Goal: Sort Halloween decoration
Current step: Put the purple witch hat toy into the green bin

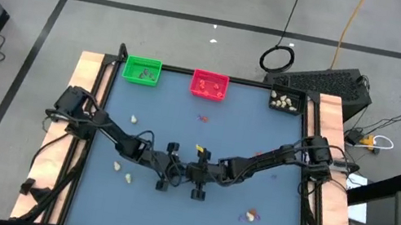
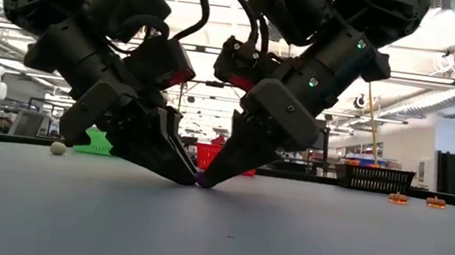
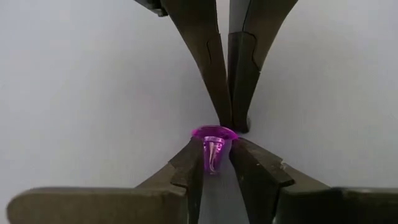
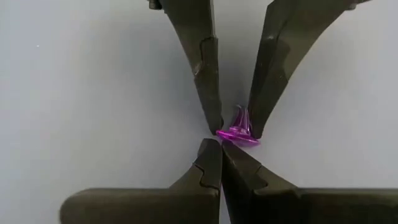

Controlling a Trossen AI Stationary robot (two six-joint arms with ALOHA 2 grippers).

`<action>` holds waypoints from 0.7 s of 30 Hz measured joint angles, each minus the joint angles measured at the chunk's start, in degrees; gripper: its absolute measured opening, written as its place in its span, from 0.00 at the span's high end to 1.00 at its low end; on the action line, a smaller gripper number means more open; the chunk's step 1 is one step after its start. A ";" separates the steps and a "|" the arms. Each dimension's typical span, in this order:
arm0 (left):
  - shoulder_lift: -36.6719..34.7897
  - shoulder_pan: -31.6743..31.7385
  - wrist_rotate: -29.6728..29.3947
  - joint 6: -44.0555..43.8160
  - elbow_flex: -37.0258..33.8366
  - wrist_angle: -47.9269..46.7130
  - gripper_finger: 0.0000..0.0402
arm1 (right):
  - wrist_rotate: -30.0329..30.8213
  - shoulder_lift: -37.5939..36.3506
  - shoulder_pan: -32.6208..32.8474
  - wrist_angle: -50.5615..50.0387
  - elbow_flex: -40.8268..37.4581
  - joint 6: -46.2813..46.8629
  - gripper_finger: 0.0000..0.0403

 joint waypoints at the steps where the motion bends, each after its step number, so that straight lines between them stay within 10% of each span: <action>1: 0.00 0.10 0.15 0.00 0.02 -0.43 0.77 | 0.00 0.01 -0.06 0.19 -0.01 -0.18 1.00; 10: 0.01 0.12 0.52 0.94 -0.06 -1.16 0.97 | 0.13 -0.20 -0.07 0.54 -0.05 -1.06 1.00; 21: -4.28 0.41 0.99 1.25 -0.15 -5.70 0.98 | 1.93 -2.43 0.00 -0.47 -0.03 -2.61 1.00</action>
